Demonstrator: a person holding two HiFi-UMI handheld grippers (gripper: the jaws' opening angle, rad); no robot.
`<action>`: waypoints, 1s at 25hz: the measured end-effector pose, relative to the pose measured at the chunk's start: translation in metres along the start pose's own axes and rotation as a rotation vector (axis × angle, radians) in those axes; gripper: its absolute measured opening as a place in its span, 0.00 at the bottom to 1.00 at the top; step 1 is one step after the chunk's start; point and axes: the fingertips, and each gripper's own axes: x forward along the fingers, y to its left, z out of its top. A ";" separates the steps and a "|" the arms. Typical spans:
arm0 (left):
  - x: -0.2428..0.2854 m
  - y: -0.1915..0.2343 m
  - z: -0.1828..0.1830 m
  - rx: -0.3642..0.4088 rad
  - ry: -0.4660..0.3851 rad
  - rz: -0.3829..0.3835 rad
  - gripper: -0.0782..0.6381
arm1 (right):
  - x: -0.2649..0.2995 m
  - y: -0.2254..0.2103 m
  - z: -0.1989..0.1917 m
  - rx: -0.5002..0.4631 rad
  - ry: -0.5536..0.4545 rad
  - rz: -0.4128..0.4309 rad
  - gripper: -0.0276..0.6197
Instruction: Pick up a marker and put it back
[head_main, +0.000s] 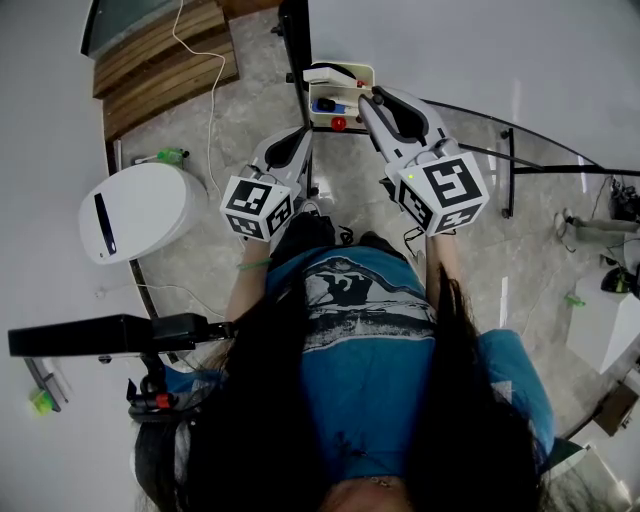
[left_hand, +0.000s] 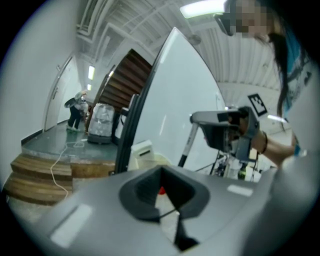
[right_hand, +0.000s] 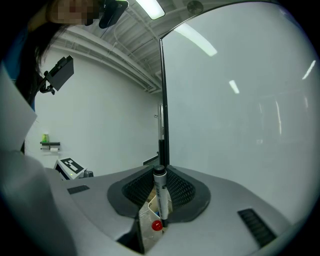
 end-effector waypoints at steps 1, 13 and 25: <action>-0.001 0.000 -0.001 -0.002 0.003 -0.001 0.11 | 0.001 0.001 0.000 -0.001 0.001 0.001 0.17; -0.002 0.004 -0.007 -0.013 0.023 0.006 0.11 | 0.022 -0.007 -0.006 -0.123 0.056 -0.007 0.17; -0.006 0.012 -0.010 -0.021 0.033 0.031 0.11 | 0.078 0.003 -0.091 -0.305 0.310 0.073 0.17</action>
